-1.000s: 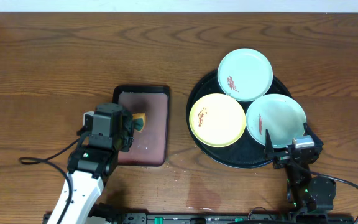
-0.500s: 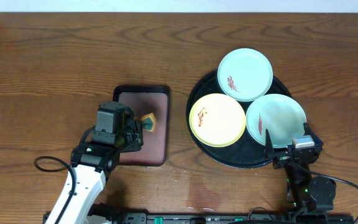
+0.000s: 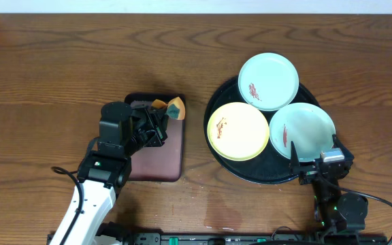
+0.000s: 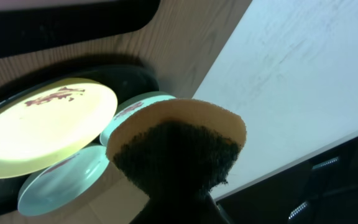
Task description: Clean dirty plates on tray and stack at the side
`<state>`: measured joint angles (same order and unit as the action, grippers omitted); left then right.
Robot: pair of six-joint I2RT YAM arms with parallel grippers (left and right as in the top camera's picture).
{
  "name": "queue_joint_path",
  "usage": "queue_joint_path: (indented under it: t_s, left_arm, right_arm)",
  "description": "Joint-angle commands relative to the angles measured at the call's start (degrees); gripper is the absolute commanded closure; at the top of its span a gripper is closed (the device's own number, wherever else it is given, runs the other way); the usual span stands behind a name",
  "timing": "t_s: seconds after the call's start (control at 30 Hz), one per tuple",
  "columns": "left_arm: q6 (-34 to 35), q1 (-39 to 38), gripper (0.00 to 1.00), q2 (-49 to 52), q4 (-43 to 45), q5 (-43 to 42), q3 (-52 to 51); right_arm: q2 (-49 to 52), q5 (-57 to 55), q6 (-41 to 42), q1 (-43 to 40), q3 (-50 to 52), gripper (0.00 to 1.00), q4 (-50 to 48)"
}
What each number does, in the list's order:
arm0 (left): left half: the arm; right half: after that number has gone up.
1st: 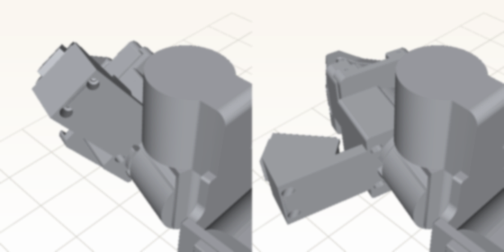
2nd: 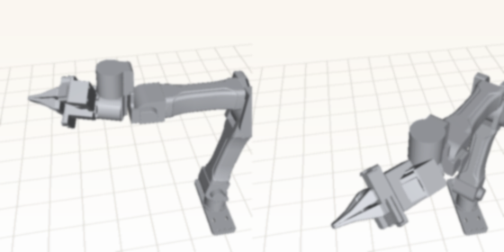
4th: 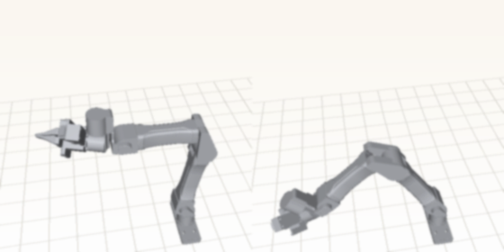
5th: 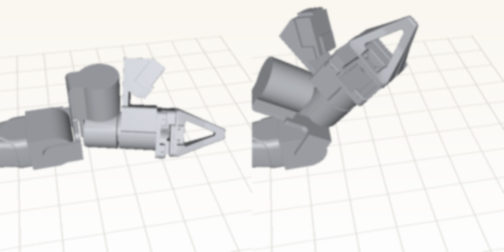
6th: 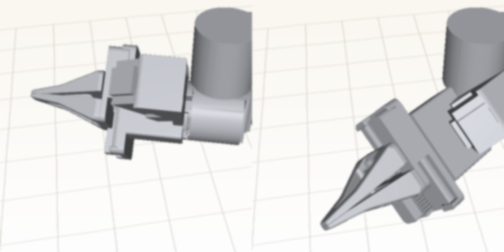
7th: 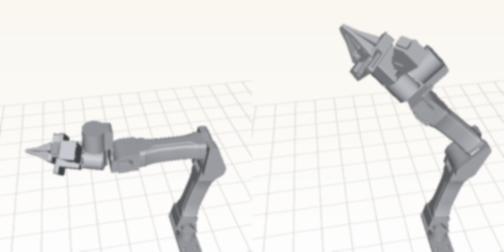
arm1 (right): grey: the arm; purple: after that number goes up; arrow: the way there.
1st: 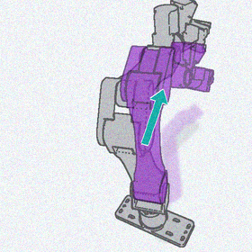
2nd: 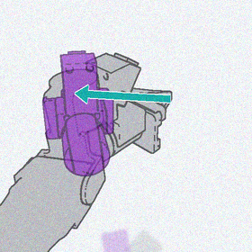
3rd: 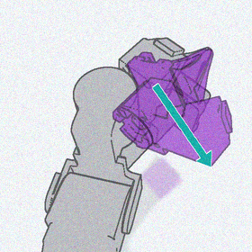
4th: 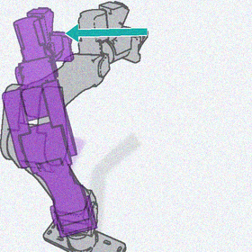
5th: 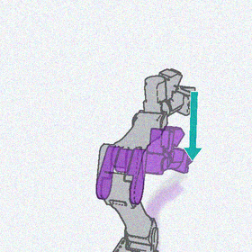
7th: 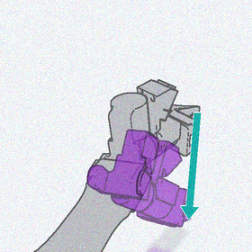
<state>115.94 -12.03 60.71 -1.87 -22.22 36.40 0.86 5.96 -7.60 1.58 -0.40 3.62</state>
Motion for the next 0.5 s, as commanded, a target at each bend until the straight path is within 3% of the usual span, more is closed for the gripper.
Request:
queue_joint_path:
  t_s: [0.0,0.47]
  left_arm:
    - [3.67,1.03,0.93,0.07,0.42,-1.11,1.22]
    - [3.67,7.91,0.93,0.39,-4.2,-1.09,1.22]
  right_arm:
    - [-0.11,-0.09,-0.39,0.55,0.07,0.01,0.22]
    - [-0.11,-0.09,-0.39,0.55,0.07,0.01,0.22]
